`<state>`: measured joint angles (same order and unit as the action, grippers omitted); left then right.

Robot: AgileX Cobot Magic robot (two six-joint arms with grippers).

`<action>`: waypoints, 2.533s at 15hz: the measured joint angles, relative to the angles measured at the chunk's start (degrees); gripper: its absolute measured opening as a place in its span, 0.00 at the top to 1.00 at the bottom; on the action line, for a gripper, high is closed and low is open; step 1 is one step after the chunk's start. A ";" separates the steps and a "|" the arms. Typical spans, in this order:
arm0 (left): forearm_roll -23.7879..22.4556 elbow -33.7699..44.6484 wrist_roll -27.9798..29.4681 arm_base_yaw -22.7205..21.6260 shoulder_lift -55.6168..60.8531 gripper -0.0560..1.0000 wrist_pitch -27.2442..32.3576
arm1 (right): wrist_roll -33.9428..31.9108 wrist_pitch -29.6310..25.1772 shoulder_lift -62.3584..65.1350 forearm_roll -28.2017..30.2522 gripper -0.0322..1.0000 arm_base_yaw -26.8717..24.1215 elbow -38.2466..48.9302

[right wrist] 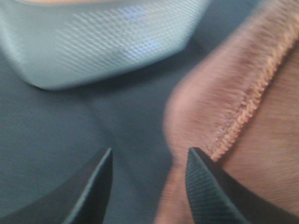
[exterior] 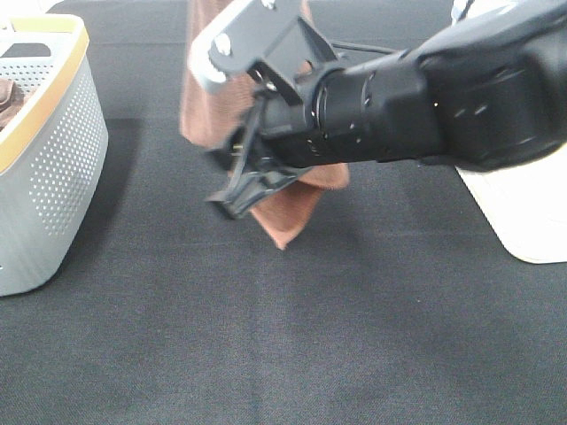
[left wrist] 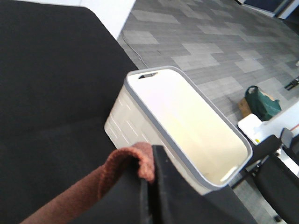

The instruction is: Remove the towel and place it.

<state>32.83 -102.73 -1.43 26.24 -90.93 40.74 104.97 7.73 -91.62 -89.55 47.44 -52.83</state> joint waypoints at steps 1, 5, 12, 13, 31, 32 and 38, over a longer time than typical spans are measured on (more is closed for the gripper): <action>1.20 0.00 0.00 0.00 0.00 0.95 0.40 | 0.11 2.52 -0.69 0.17 0.51 0.00 -0.06; 2.46 -0.63 0.00 0.00 0.11 0.95 0.97 | 0.11 8.14 -1.32 0.06 0.48 0.00 -0.06; 2.75 -4.53 0.00 0.00 1.43 0.95 1.26 | -6.36 21.26 -1.32 2.23 0.33 0.00 -0.06; 2.75 -4.53 0.00 0.00 1.43 0.95 1.26 | -8.19 21.31 -1.32 3.90 0.33 0.00 -0.06; -5.33 -4.53 -2.12 0.00 1.43 0.95 3.55 | -23.55 24.47 -1.32 11.97 0.97 0.00 -0.06; -11.57 -4.53 -0.80 0.00 1.43 0.95 2.98 | -18.96 24.52 -0.86 7.91 0.97 0.00 -0.06; -24.35 -4.53 0.00 0.00 0.92 0.95 2.81 | -2.12 24.75 6.88 -6.99 0.97 0.00 -0.06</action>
<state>8.48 -107.26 -1.43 26.24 -90.01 43.54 102.85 32.49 -84.74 -96.54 47.44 -52.88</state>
